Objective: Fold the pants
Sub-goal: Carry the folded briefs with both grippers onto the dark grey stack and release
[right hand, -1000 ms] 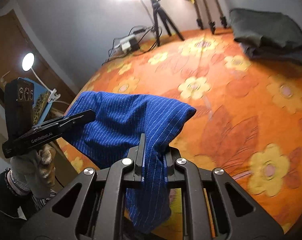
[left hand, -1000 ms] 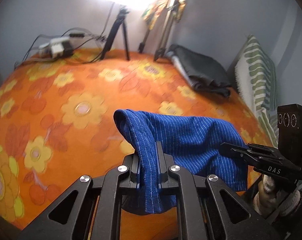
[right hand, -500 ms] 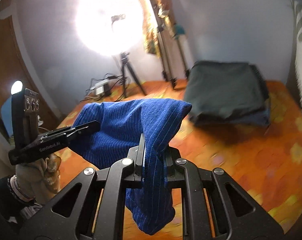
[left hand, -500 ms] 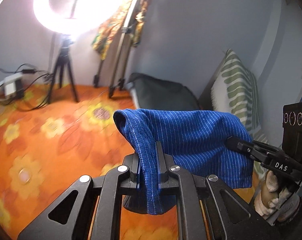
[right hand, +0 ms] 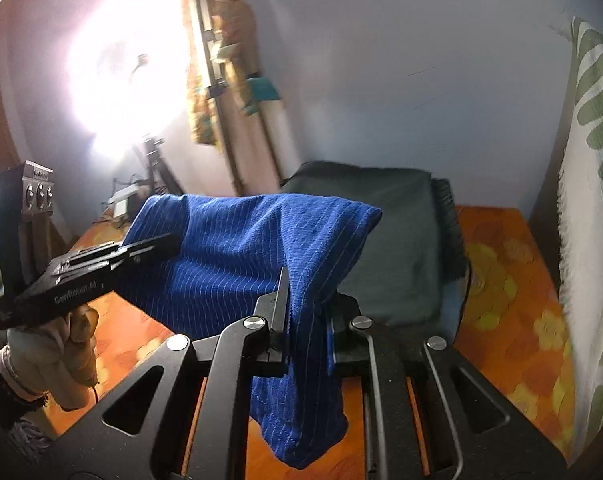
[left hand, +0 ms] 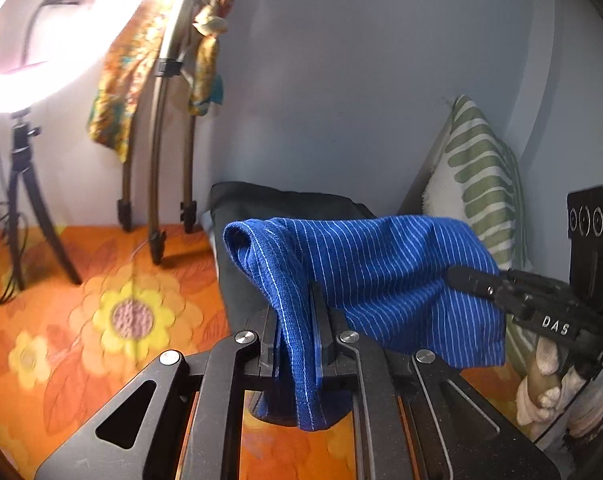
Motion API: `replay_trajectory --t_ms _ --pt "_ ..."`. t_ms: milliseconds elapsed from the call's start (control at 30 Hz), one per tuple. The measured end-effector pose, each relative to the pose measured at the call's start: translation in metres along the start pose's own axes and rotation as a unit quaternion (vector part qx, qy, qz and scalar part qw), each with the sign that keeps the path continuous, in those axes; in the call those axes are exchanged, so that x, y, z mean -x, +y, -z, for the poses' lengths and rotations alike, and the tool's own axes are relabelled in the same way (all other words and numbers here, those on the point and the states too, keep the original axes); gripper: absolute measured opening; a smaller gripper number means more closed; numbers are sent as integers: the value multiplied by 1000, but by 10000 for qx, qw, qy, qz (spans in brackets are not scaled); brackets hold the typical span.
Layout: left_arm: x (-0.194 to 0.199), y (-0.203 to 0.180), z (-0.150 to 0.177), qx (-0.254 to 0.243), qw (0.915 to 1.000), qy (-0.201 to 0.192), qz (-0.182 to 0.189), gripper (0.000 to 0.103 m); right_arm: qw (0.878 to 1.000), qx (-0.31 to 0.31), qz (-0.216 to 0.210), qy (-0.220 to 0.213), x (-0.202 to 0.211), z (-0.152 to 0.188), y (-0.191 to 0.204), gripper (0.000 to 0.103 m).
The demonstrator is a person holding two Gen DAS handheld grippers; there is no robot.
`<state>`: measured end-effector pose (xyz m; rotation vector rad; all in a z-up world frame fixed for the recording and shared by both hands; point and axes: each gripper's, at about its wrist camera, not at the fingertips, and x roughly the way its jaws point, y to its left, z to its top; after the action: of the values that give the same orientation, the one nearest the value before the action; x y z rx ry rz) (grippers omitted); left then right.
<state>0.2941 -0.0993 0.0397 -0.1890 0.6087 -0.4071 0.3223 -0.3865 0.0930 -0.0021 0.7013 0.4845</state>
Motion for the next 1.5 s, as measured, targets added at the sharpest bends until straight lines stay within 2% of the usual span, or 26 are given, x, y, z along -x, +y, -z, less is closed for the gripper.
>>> replay_trajectory --t_ms 400,700,833,900,967,1033,1100,1500 --pt "-95 9 -43 -26 9996 52 -269 9 9998 23 94 160 -87 -44 -71 13" --pt "-132 16 -38 -4 9989 170 -426 9 9993 6 172 337 -129 -51 -96 13" --pt "-138 14 -36 -54 9985 254 -480 13 9984 32 396 407 -141 -50 -96 16" --pt "-139 16 -36 33 9984 314 -476 16 9972 61 600 436 -143 -49 -95 27" --pt "-137 18 -36 66 9982 306 -507 17 9967 78 695 417 -142 -49 -96 43" --pt "-136 20 -35 61 9980 307 -544 21 9966 42 735 365 -138 -49 -98 50" --pt "-134 21 -34 48 9980 309 -552 24 9967 24 738 351 -135 -49 -99 51" --pt "-114 16 -25 32 9976 390 -577 24 9939 214 890 608 -118 -28 -91 51"
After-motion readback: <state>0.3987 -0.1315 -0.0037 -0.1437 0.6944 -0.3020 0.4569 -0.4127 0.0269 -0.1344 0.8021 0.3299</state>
